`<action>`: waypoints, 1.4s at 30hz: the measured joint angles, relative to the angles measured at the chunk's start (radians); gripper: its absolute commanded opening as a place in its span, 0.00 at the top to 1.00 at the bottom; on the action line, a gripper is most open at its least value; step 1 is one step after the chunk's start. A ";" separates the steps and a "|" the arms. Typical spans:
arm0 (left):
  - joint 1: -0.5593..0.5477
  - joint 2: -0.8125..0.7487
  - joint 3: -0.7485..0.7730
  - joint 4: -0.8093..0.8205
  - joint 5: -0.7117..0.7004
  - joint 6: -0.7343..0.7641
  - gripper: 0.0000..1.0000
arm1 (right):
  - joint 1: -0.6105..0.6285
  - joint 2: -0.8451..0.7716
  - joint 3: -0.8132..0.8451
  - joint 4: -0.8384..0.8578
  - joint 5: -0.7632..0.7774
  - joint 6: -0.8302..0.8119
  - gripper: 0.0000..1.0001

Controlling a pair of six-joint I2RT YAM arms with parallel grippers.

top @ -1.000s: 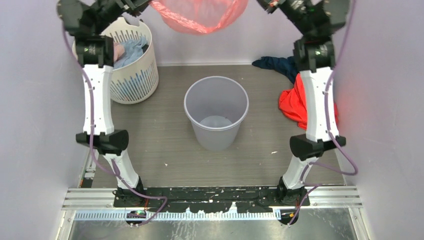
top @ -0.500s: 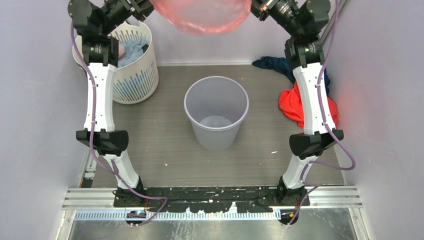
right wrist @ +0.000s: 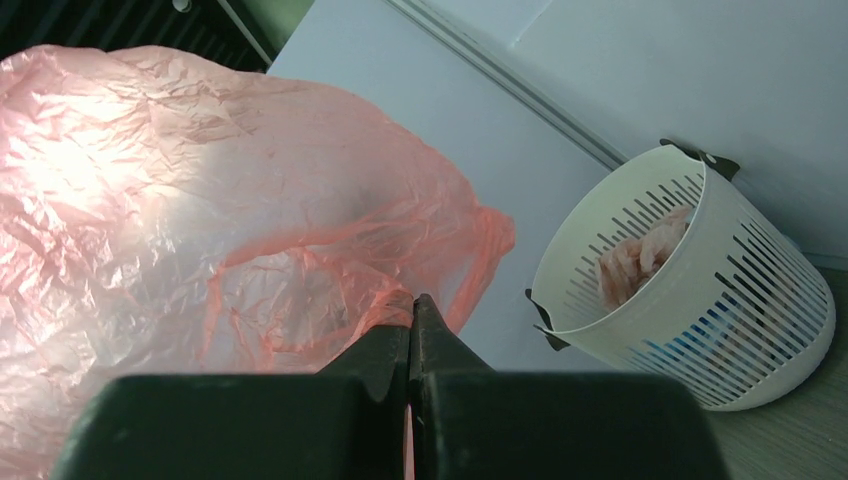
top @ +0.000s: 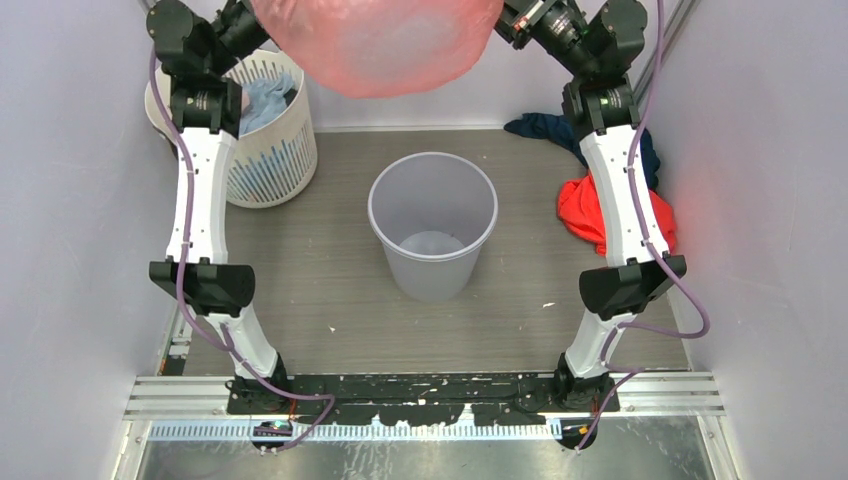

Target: Put the trash bags into the trash bin

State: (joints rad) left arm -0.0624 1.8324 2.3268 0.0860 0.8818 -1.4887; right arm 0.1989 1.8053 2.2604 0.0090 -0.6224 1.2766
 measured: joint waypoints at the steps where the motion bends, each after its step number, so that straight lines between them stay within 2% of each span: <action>1: 0.000 -0.001 0.000 0.000 0.000 0.000 1.00 | 0.000 0.000 0.000 0.003 0.000 0.003 0.99; 7: -0.001 -0.035 -0.037 0.000 0.004 0.007 1.00 | 0.000 -0.012 -0.004 -0.017 -0.009 0.005 0.99; 12: -0.020 -0.200 -0.311 -0.036 0.010 0.061 0.99 | 0.009 -0.115 -0.162 -0.069 -0.026 -0.011 0.99; 15: -0.035 -0.267 -0.362 -0.123 0.005 0.111 1.00 | 0.039 -0.160 -0.209 -0.118 -0.034 -0.040 0.99; 17: -0.039 -0.286 -0.324 -0.176 0.005 0.135 1.00 | 0.074 -0.182 -0.212 -0.146 -0.042 -0.056 0.99; 22: -0.040 -0.360 -0.243 -0.183 0.009 0.134 0.99 | 0.134 -0.241 -0.191 -0.174 -0.064 -0.074 0.99; 25: -0.040 -0.368 -0.146 -0.191 0.006 0.132 0.99 | 0.133 -0.248 -0.097 -0.220 -0.050 -0.111 0.99; 30: -0.042 -0.159 0.230 -0.174 -0.003 0.105 1.00 | 0.060 -0.124 0.214 -0.270 -0.019 -0.137 0.99; 33: -0.043 -0.031 0.307 -0.159 -0.002 0.095 1.00 | 0.000 -0.016 0.300 -0.266 -0.016 -0.112 0.99; 34: -0.044 -0.001 0.288 -0.164 0.000 0.101 1.00 | -0.014 0.015 0.304 -0.267 -0.019 -0.105 0.99; 36: -0.050 0.012 0.153 -0.190 -0.004 0.135 1.00 | -0.026 0.053 0.264 -0.276 -0.023 -0.103 0.99; 40: -0.055 0.011 -0.259 -0.279 -0.024 0.203 1.00 | -0.024 0.061 -0.096 -0.318 -0.021 -0.120 0.99; 42: -0.056 -0.002 -0.412 -0.325 -0.023 0.225 1.00 | -0.016 0.058 -0.226 -0.349 -0.031 -0.122 0.99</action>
State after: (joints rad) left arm -0.1181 1.8309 1.9152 -0.2390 0.8585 -1.2636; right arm 0.1829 1.8637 2.0342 -0.3401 -0.6533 1.1542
